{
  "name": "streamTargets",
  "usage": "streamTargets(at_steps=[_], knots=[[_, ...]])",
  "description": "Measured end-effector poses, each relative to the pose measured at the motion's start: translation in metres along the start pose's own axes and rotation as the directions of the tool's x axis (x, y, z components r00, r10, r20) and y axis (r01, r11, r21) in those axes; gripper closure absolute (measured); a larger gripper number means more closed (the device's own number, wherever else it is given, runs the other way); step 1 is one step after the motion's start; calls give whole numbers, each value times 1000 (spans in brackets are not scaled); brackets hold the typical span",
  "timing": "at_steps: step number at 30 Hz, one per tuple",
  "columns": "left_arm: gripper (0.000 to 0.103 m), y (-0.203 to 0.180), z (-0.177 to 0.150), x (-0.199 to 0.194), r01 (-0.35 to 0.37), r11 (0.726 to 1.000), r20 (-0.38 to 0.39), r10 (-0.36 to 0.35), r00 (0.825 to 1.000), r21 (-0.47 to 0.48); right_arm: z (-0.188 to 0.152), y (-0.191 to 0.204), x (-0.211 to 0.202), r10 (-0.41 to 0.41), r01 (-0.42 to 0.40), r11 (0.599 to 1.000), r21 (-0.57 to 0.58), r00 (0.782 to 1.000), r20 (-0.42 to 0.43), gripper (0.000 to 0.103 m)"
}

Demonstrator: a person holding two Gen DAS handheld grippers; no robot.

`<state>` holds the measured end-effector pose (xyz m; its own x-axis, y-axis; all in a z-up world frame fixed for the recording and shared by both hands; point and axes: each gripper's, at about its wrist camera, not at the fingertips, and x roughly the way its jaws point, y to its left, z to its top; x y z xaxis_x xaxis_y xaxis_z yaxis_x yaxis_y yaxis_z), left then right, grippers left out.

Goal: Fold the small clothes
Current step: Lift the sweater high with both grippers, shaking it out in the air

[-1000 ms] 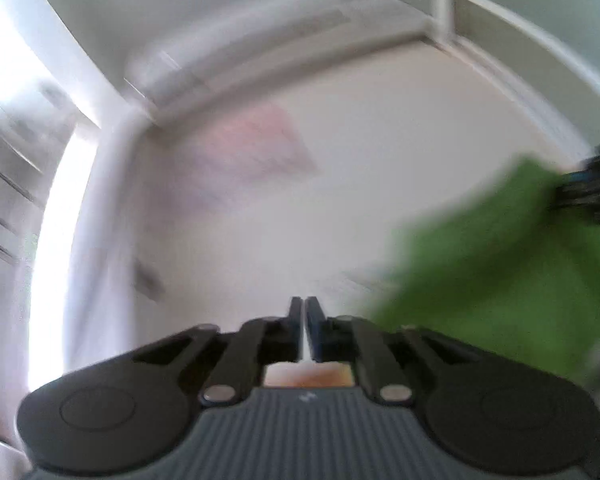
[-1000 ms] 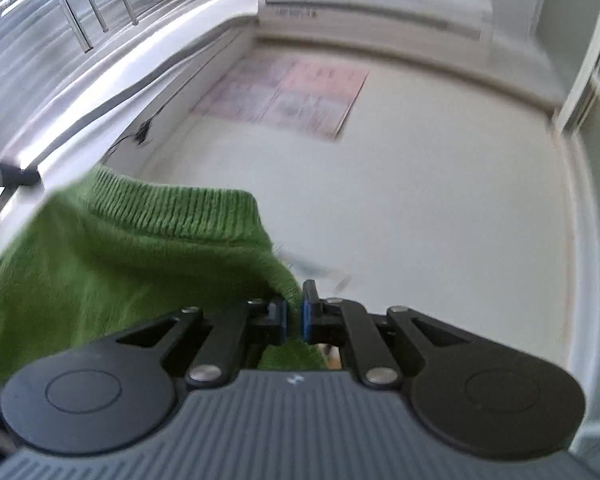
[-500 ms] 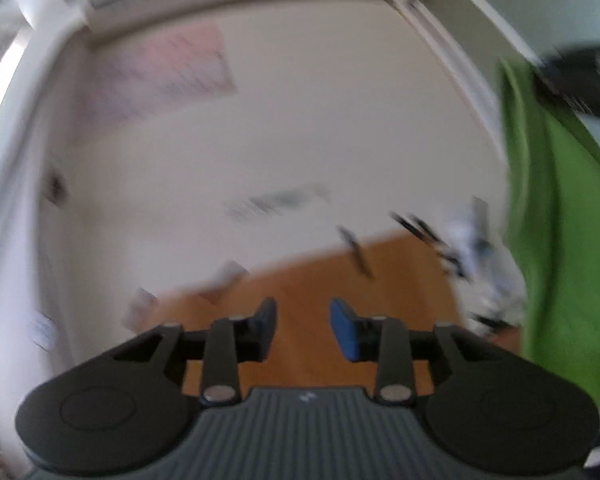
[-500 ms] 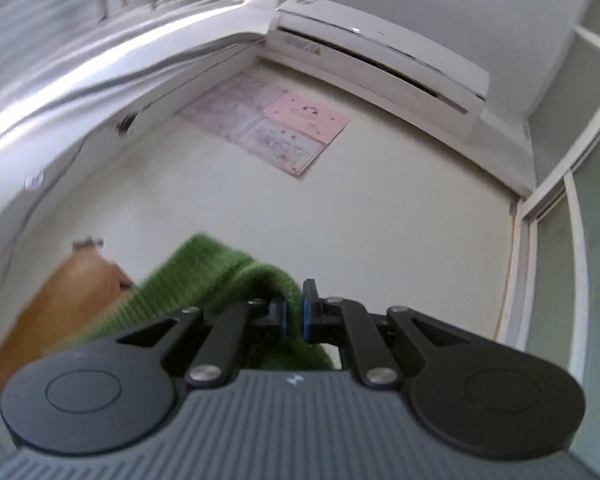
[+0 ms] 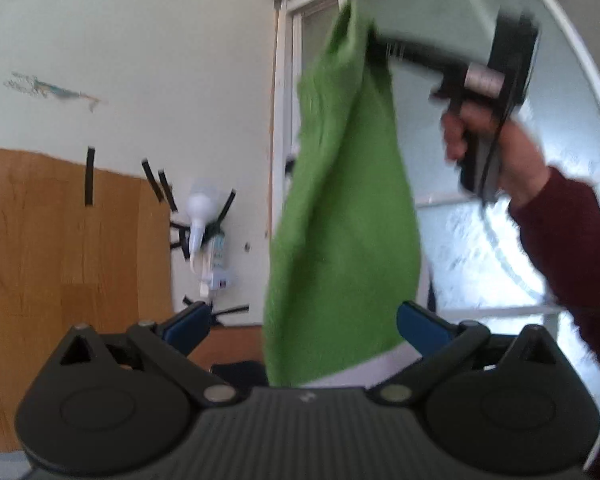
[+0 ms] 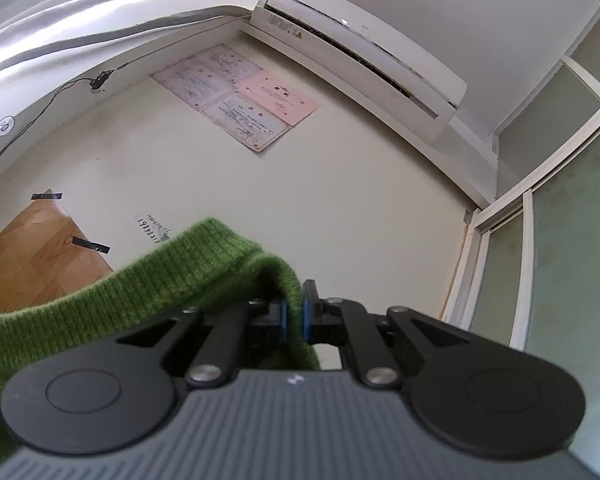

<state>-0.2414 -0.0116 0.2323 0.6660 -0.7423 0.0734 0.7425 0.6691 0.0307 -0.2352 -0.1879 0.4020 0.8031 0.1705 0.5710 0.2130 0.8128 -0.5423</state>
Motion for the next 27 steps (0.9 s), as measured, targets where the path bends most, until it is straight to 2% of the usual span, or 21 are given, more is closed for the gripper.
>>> streamTargets(at_steps=[4, 6, 7, 8, 9, 11, 12, 14, 17, 19, 20, 23, 25, 27], knots=[[2, 13, -11, 28, -22, 999, -46, 20, 999, -41, 2, -4, -6, -13, 13, 1000, 0, 1000, 11, 93], [49, 24, -12, 37, -2, 996, -59, -3, 998, -84, 0, -7, -6, -16, 16, 1000, 4, 1000, 2, 93], [91, 27, -10, 39, 13, 995, -78, -20, 997, -95, -2, -10, -5, -17, 17, 1000, 7, 1000, -6, 93], [97, 30, -4, 38, 2, 995, -92, -11, 996, -97, -5, -11, -5, -20, 20, 1000, 5, 1000, -16, 93], [97, 30, 3, 31, -41, 996, -82, 35, 996, -73, -8, -13, -4, -31, 31, 1000, 2, 999, -26, 93], [97, 30, 20, 10, -150, 989, -26, 151, 988, 8, -15, -23, -4, -50, 51, 999, 16, 998, -41, 93], [97, 31, 30, -5, -212, 977, 19, 211, 977, 39, -17, -28, -4, -54, 56, 998, 35, 997, -50, 93], [97, 33, 54, -36, -318, 946, 108, 310, 945, 68, -21, -39, -6, -45, 51, 996, 76, 997, -69, 93], [97, 29, 92, -82, -463, 881, 234, 432, 871, 98, -26, -44, -12, -10, 17, 996, 88, 997, -75, 93], [97, 22, 110, -100, -506, 854, 272, 463, 844, 117, -25, -40, -18, 14, -8, 997, 81, 997, -70, 93], [97, 15, 118, -106, -540, 832, 283, 490, 824, 130, -23, -38, -20, 26, -20, 996, 85, 997, -66, 93], [97, -6, 129, -123, -650, 738, 363, 565, 741, 180, -15, -41, -27, 109, -98, 983, 153, 992, -69, 93], [97, -10, 137, -132, -683, 710, 393, 587, 708, 171, -10, -41, -32, 169, -154, 970, 188, 983, -66, 93], [97, -12, 143, -142, -703, 695, 417, 599, 684, 154, -6, -41, -34, 221, -204, 955, 215, 973, -62, 93]])
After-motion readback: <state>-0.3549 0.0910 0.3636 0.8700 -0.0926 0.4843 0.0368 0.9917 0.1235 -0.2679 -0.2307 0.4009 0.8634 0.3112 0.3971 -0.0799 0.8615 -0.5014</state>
